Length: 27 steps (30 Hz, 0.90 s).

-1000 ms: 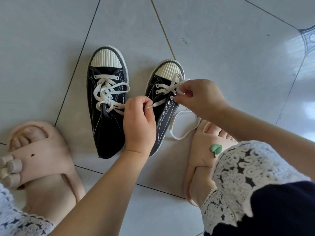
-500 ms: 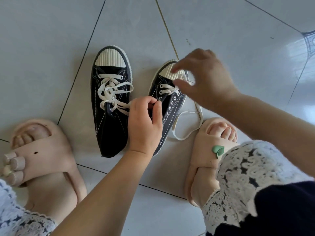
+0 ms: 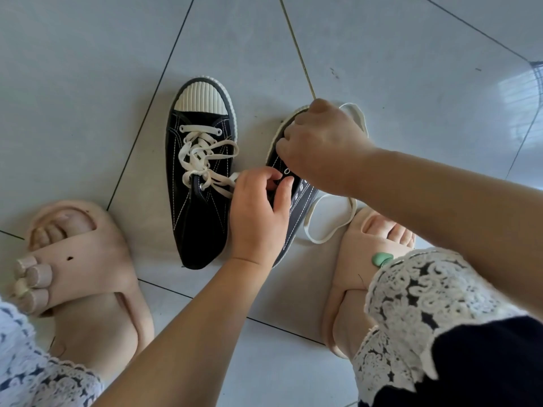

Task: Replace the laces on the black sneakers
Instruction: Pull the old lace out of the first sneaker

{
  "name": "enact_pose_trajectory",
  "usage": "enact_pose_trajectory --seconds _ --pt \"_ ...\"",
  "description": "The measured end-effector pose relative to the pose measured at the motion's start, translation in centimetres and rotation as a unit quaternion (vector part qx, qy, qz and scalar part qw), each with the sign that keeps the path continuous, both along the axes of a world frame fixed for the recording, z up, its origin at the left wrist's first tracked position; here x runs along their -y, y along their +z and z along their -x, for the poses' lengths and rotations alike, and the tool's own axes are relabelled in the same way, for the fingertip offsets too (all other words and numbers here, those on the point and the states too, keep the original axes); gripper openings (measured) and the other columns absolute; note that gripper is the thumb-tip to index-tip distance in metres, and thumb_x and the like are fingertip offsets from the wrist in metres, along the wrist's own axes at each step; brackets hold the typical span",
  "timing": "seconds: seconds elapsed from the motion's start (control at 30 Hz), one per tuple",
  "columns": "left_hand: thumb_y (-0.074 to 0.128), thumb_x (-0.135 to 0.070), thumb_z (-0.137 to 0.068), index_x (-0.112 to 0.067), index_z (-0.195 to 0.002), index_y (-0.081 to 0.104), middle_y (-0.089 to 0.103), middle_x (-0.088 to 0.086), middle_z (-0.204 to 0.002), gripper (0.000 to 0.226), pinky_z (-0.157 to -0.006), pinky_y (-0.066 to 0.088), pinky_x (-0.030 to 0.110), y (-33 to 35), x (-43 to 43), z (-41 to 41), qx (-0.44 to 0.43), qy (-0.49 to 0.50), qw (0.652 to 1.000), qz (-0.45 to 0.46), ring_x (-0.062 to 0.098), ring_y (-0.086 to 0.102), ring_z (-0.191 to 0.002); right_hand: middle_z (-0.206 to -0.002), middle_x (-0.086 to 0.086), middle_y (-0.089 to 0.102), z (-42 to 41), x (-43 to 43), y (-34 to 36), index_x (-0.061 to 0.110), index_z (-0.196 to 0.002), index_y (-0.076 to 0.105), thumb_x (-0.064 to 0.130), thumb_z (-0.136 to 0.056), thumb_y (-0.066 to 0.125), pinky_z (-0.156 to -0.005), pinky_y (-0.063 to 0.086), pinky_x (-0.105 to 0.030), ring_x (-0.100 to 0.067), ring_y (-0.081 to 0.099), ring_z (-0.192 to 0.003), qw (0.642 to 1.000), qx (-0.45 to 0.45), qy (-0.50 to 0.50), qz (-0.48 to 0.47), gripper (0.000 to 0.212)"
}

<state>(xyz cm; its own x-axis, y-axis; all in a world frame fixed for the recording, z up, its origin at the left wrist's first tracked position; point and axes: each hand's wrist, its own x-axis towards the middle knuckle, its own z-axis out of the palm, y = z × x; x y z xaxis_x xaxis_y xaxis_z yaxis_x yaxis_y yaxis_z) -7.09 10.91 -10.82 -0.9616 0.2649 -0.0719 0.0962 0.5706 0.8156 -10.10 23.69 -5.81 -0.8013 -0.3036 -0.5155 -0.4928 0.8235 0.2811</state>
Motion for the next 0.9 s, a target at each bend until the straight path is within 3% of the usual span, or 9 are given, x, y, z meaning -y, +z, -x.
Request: enact_pose_trajectory --seconds 0.1,0.2,0.33,0.43,0.53,0.67,0.73,0.83,0.9 --pt "0.061 -0.012 -0.083 0.0 -0.079 0.059 0.049 -0.003 -0.075 0.013 -0.071 0.028 0.011 0.1 0.0 0.0 0.002 -0.002 1.0 0.006 0.007 0.04 -0.073 -0.055 0.005 0.026 0.5 0.0 -0.6 0.017 -0.059 0.03 -0.007 -0.073 0.043 -0.066 0.028 -0.029 -0.018 0.032 -0.057 0.999 0.0 -0.032 0.029 0.03" --pt "0.06 -0.014 -0.085 -0.002 -0.079 0.059 0.049 -0.003 -0.074 0.013 -0.07 0.029 0.012 0.2 0.0 -0.1 0.011 -0.007 1.0 0.013 0.012 0.042 -0.073 -0.06 0.001 0.037 0.9 -1.5 -1.0 0.012 -0.073 0.052 0.001 -0.082 0.045 -0.07 0.03 -0.031 -0.022 0.043 -0.061 0.985 -0.023 -0.148 0.084 0.015" --pt "0.06 -0.014 -0.086 -0.002 -0.08 0.06 0.05 -0.003 -0.074 0.013 -0.069 0.03 0.013 0.2 0.0 -0.1 0.014 -0.007 1.0 0.011 0.014 0.043 -0.073 -0.1 0.001 0.063 0.7 -2.8 -0.6 0.025 -0.101 0.062 0.029 -0.09 0.047 -0.09 0.042 -0.037 -0.029 0.057 -0.095 0.93 0.057 -0.288 0.222 0.019" --pt "0.059 -0.015 -0.085 -0.001 -0.08 0.06 0.05 -0.003 -0.074 0.015 -0.07 0.029 0.012 0.1 -0.1 -0.1 0.014 -0.005 1.0 0.013 0.01 0.042 -0.073 -0.102 0.002 0.062 0.4 -2.1 -0.8 0.024 -0.103 0.06 0.03 -0.091 0.052 -0.094 0.039 -0.037 -0.026 0.057 -0.098 0.958 0.067 -0.22 0.173 0.016" --pt "0.06 -0.015 -0.084 0.0 -0.079 0.06 0.052 0.0 -0.074 0.015 -0.071 0.029 0.011 0.1 -0.1 -0.1 0.012 -0.004 1.0 0.012 0.009 0.042 -0.073 -0.076 0.007 0.056 0.4 -1.1 -0.9 0.022 -0.077 0.054 0.004 -0.081 0.051 -0.076 0.038 -0.027 -0.02 0.054 -0.074 0.989 0.017 -0.141 0.05 0.019" --pt "0.06 -0.016 -0.084 0.0 -0.079 0.061 0.058 0.007 -0.073 0.017 -0.071 0.029 0.011 0.1 0.0 -0.1 0.015 0.0 1.0 0.011 0.011 0.043 -0.073 -0.047 0.003 0.022 -0.2 -0.9 0.1 0.014 -0.052 0.015 -0.002 -0.052 0.022 -0.055 0.019 -0.022 -0.013 0.027 -0.048 0.986 -0.07 -0.052 -0.143 0.017" --pt "0.06 -0.017 -0.084 0.0 -0.078 0.06 0.058 0.007 -0.073 0.017 -0.07 0.029 0.011 0.1 0.0 -0.1 0.014 0.0 1.0 0.012 0.01 0.043 -0.072 -0.047 0.004 0.022 -0.5 -1.4 -0.4 0.016 -0.049 0.021 -0.002 -0.051 0.02 -0.053 0.019 -0.021 -0.013 0.026 -0.047 0.991 -0.057 -0.041 -0.117 0.019" --pt "0.06 -0.017 -0.084 -0.001 -0.077 0.06 0.056 0.004 -0.072 0.017 -0.069 0.028 0.012 0.0 0.0 -0.1 0.016 0.0 1.0 0.013 0.009 0.041 -0.071 -0.048 0.005 0.026 -0.3 -1.0 -0.4 0.021 -0.05 0.031 0.006 -0.051 0.042 -0.053 0.025 -0.019 -0.013 0.031 -0.047 0.995 -0.013 -0.027 -0.096 0.018" --pt "0.06 -0.016 -0.084 -0.001 -0.077 0.06 0.052 0.0 -0.072 0.017 -0.068 0.027 0.012 0.1 0.0 -0.1 0.014 -0.001 1.0 0.017 0.008 0.04 -0.071 -0.055 0.007 0.038 0.6 -0.8 -0.3 0.024 -0.057 0.045 0.013 -0.063 0.049 -0.061 0.035 -0.022 -0.014 0.046 -0.055 0.994 -0.032 -0.107 -0.021 0.013"
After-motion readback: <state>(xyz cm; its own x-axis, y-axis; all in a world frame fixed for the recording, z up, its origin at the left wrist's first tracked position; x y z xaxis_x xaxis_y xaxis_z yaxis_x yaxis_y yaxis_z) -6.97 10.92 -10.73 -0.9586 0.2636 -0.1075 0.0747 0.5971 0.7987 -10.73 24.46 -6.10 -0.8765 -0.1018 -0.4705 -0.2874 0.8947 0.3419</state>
